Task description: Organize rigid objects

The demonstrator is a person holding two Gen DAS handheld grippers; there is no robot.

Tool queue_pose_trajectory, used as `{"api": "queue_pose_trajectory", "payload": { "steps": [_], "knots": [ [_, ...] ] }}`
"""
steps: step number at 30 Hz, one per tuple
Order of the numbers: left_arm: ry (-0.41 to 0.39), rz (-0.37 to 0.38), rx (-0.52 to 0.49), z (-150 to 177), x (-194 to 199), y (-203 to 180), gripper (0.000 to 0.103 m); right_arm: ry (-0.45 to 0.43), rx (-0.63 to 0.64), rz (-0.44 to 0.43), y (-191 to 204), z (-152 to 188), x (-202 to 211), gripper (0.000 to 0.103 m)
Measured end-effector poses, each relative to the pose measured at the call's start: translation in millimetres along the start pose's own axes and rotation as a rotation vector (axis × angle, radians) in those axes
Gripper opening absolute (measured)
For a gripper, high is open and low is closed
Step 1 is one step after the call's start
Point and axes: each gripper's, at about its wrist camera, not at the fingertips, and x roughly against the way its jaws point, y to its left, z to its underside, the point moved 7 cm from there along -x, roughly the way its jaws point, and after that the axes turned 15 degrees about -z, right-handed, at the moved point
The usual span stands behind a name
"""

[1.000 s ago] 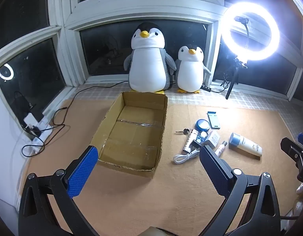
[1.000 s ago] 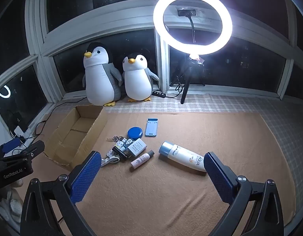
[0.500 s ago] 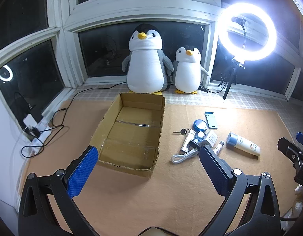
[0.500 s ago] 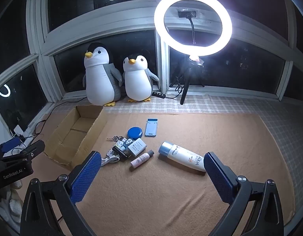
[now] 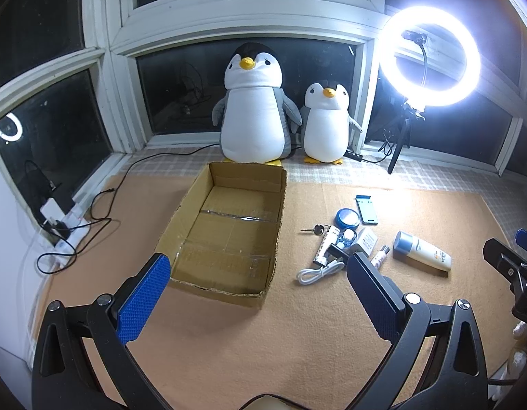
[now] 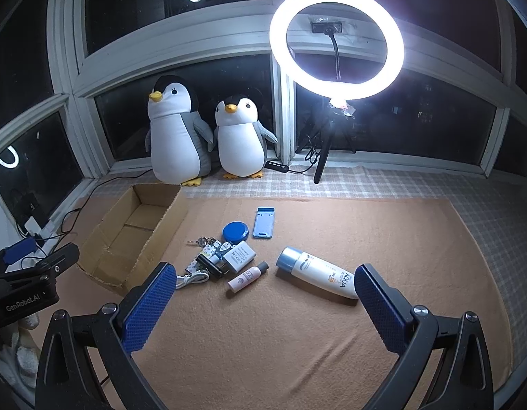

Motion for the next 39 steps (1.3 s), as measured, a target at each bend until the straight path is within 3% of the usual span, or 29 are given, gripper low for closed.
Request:
{"api": "queue_pose_trajectory", "payload": {
  "steps": [39],
  "knots": [
    [-0.018, 0.001, 0.001, -3.4, 1.5, -0.4, 0.102, -0.031, 0.008, 0.01, -0.4, -7.6, 3.9, 0.103]
  ]
}}
